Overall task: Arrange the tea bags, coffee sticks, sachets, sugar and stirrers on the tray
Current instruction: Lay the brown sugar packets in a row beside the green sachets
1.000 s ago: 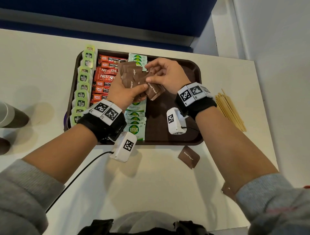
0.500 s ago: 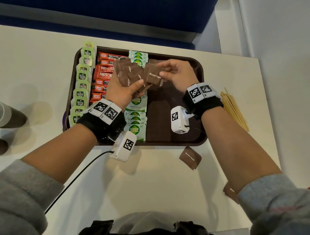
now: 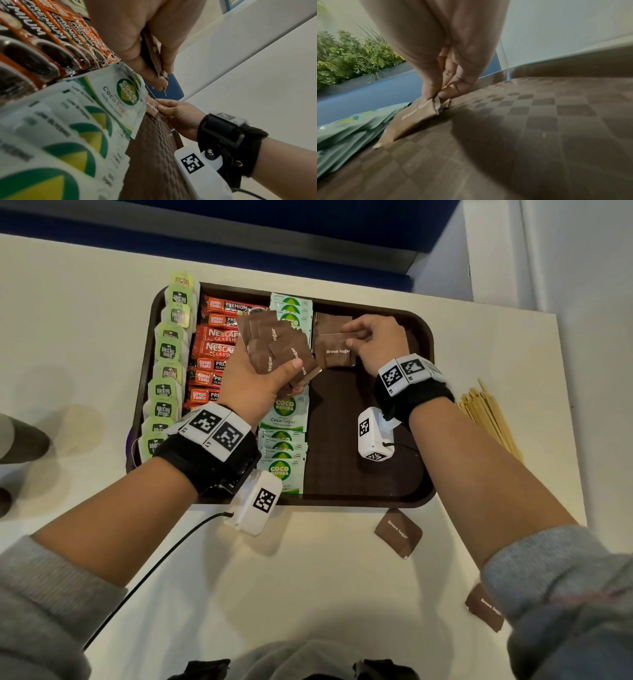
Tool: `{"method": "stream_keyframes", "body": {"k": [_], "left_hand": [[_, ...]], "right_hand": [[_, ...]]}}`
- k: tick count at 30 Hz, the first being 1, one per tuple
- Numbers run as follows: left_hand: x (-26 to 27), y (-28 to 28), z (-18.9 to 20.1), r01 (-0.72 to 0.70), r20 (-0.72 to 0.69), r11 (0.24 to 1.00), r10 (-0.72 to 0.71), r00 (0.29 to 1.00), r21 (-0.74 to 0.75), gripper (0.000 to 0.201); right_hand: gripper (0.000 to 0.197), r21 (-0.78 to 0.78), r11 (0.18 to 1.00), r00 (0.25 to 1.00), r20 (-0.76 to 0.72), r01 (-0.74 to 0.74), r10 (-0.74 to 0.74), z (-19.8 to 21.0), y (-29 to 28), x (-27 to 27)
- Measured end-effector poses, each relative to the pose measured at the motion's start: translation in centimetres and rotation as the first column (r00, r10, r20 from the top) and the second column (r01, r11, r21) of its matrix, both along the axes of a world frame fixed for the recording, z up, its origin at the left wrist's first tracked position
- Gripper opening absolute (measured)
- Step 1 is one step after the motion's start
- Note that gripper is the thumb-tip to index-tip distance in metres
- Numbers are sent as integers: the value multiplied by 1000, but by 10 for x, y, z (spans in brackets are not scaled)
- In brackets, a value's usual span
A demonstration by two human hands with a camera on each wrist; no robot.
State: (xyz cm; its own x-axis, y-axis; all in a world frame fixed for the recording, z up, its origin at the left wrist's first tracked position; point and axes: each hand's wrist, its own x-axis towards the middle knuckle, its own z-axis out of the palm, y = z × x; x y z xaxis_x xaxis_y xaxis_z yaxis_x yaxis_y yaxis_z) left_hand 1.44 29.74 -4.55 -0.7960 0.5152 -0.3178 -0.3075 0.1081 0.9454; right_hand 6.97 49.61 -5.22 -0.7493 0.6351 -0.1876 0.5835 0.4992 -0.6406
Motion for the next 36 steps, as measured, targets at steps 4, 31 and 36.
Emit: {"method": "stream_keyframes", "body": {"k": [4, 31, 36], "left_hand": [[-1, 1, 0, 23, 4, 1000, -23, 1000, 15, 66], [3, 3, -3, -3, 39, 999, 2, 999, 49, 64], [6, 3, 2, 0, 33, 999, -1, 999, 43, 53]], "right_hand": [[22, 2, 999, 999, 4, 37, -37, -6, 3, -2], [53, 53, 998, 1000, 25, 17, -18, -6, -8, 3], [26, 24, 1000, 992, -125, -18, 21, 9, -18, 8]]}}
